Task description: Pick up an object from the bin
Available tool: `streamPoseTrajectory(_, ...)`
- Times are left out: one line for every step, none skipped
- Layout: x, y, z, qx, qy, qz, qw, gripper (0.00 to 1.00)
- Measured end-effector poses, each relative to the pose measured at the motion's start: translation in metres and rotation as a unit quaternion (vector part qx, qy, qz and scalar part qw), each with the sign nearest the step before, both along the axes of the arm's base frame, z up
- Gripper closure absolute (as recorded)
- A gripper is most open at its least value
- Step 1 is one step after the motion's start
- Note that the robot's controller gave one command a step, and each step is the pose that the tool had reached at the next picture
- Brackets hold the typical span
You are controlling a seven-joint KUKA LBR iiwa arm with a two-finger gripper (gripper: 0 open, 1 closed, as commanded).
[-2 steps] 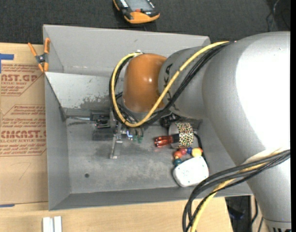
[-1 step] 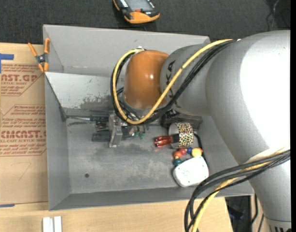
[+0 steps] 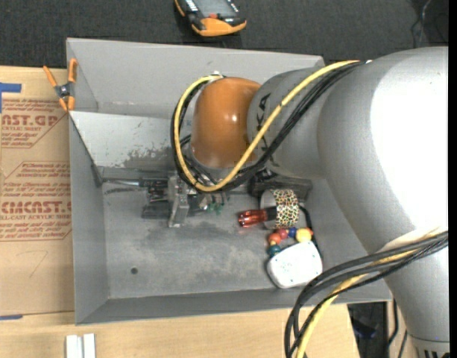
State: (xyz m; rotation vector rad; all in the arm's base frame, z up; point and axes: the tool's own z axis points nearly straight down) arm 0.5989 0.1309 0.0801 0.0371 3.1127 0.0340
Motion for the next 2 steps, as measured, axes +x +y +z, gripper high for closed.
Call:
streamPoseTrajectory(-0.002, 0.000, 0.024, 0.000, 0.0024, 0.001, 1.0000, 1.00)
streamPoseTrajectory(-0.005, 0.000, 0.058, -0.002, 0.0090, 0.001, 1.0000, 1.00)
